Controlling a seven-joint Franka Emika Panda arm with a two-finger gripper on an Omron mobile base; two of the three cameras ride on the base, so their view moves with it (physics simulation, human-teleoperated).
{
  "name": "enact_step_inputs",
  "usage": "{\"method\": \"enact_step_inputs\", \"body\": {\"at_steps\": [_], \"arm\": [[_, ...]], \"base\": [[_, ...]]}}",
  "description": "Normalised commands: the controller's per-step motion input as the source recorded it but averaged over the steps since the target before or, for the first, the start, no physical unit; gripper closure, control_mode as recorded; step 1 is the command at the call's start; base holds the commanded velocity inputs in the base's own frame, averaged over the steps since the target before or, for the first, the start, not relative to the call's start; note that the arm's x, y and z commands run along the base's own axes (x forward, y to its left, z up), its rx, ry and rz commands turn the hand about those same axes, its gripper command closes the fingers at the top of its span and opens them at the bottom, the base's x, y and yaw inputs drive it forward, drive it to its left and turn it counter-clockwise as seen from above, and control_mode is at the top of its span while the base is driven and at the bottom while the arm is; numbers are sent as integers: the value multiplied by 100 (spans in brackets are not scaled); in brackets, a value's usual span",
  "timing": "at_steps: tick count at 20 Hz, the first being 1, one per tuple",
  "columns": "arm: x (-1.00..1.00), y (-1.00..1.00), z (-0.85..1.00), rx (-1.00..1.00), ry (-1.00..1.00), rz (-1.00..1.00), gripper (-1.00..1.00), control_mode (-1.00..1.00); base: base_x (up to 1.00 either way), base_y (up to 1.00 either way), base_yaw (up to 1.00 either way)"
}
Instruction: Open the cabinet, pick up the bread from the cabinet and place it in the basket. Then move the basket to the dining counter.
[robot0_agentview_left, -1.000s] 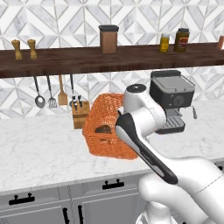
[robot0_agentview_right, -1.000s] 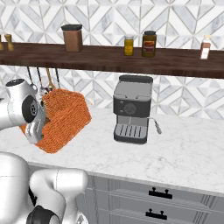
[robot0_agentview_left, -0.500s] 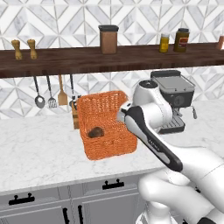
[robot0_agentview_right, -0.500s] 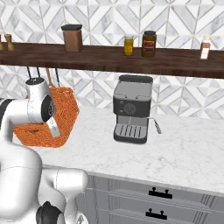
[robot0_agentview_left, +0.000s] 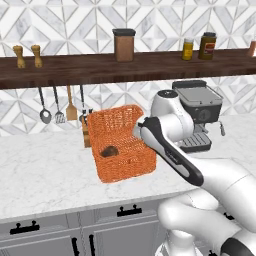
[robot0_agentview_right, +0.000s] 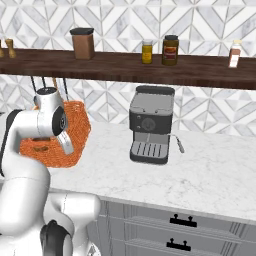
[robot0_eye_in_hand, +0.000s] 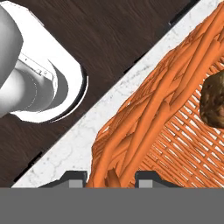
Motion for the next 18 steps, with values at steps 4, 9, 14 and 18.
{"method": "enact_step_inputs", "body": {"at_steps": [4,9,14,18], "arm": [[0,0,0,0,0,0,100,-100],[-16,0,0,0,-2,0,100,100],[0,0,0,0,0,0,100,100],[0,0,0,0,0,0,100,100]], "base": [[0,0,0],[-20,0,0],[-72,-12,8],[0,-16,52]]}}
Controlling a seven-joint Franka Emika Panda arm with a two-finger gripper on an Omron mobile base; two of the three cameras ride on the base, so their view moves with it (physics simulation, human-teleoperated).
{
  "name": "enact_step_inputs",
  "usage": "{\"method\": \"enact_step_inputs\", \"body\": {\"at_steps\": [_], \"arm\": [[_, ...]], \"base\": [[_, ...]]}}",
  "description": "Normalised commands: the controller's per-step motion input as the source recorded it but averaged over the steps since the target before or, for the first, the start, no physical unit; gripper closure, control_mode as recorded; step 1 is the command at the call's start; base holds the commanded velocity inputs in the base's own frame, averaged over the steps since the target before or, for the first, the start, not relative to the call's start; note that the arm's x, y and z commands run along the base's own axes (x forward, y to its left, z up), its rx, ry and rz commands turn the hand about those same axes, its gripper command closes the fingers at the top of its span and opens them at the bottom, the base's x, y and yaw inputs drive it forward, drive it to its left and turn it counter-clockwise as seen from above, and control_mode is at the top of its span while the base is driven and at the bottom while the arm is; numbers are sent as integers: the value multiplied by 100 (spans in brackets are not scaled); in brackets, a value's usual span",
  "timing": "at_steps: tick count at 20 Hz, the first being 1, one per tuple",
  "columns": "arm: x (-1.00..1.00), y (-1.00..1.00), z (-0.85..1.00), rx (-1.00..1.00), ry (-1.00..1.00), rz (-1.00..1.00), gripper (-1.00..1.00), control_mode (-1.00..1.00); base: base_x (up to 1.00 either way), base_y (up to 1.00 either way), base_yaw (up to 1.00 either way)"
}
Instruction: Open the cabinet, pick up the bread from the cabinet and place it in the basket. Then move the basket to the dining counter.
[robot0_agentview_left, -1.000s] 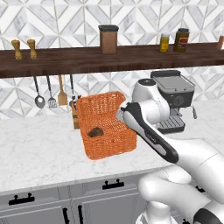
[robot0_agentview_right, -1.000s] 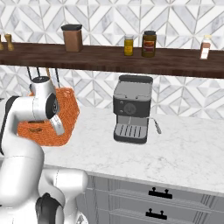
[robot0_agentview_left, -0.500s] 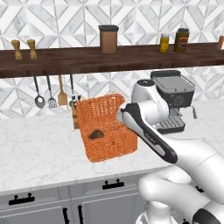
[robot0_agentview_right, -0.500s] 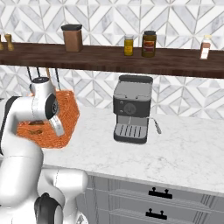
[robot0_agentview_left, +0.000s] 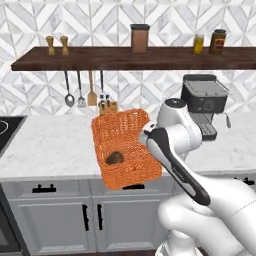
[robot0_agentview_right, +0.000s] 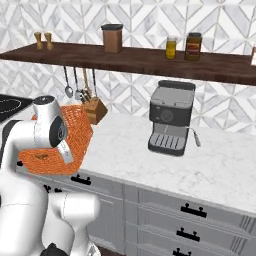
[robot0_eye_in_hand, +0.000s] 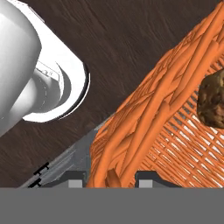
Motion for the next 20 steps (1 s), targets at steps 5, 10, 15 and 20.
{"method": "enact_step_inputs", "body": {"at_steps": [5,10,15,20], "arm": [[0,0,0,0,0,0,100,100],[0,0,0,0,0,0,100,100],[0,0,0,0,0,0,100,100],[0,0,0,0,0,0,100,100]], "base": [[-6,0,93],[1,0,98],[9,5,94],[0,35,90]]}}
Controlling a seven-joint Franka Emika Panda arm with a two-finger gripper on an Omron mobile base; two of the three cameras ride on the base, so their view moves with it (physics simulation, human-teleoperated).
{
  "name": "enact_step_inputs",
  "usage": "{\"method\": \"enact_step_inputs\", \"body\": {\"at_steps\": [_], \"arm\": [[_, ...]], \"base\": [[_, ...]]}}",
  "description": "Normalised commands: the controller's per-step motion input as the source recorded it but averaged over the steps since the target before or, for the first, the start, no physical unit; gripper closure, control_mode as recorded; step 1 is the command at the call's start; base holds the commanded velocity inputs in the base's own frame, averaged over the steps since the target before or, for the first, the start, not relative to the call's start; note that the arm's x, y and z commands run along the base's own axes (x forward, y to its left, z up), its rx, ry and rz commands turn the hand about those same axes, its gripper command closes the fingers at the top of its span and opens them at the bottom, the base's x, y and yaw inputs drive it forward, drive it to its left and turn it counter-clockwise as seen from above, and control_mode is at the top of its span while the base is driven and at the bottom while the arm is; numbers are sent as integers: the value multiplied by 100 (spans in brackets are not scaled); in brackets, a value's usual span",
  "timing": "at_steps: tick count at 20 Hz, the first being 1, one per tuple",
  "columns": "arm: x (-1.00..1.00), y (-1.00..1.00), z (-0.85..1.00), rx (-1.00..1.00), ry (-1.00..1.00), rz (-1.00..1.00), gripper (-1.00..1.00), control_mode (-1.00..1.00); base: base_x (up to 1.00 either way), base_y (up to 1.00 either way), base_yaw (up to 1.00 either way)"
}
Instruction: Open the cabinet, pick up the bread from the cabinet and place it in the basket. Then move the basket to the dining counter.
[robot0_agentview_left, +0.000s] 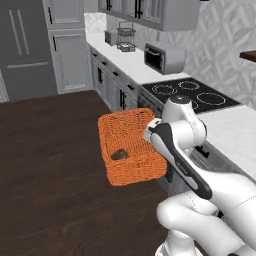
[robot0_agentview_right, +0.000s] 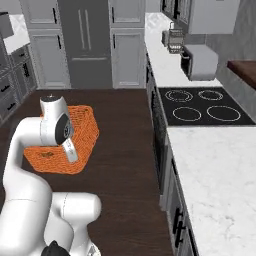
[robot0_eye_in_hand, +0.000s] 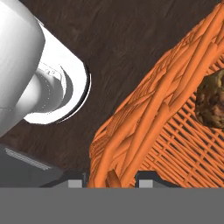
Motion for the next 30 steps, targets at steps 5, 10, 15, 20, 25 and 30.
{"method": "enact_step_inputs", "body": {"at_steps": [5,10,15,20,25,30], "arm": [[0,0,0,0,0,0,100,100],[0,0,0,0,0,0,100,100],[0,0,0,0,0,0,100,100],[0,0,0,0,0,0,100,100],[0,0,0,0,0,0,100,100],[0,0,0,0,0,0,100,100]], "base": [[5,47,86],[91,90,45],[32,80,65],[40,29,76],[51,4,67],[96,14,57]]}}
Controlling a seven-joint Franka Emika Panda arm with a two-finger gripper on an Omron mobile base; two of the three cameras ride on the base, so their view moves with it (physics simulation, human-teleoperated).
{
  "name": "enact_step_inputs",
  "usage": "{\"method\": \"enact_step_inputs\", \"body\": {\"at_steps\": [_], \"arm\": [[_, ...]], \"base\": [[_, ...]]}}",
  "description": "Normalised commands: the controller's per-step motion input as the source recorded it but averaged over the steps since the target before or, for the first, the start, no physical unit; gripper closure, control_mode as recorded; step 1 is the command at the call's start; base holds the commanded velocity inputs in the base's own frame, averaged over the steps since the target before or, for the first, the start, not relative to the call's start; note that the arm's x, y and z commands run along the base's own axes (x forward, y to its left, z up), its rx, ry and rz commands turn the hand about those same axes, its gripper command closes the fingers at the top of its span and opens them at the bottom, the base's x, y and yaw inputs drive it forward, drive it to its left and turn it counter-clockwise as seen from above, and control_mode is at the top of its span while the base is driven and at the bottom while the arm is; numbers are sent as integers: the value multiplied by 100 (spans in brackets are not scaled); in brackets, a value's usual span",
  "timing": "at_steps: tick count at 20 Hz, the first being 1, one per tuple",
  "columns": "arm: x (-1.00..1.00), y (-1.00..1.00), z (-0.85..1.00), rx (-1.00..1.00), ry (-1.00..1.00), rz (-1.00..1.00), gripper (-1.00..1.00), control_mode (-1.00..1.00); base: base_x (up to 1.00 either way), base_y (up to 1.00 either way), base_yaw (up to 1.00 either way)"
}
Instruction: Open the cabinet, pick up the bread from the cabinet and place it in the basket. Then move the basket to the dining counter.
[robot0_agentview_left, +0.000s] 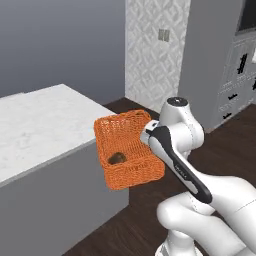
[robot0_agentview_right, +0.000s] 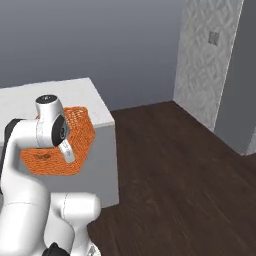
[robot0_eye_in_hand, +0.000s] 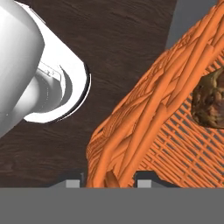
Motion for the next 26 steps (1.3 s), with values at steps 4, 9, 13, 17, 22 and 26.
{"method": "enact_step_inputs", "body": {"at_steps": [4,9,13,17,22,26], "arm": [[0,0,0,0,0,0,100,100],[0,0,0,0,0,0,100,100],[0,0,0,0,0,0,100,100],[0,0,0,0,0,0,100,100],[0,0,0,0,0,0,100,100],[25,0,0,0,3,1,100,-100]], "base": [[98,28,62],[100,32,54],[72,0,42],[77,0,32],[19,0,5],[52,0,0]]}}
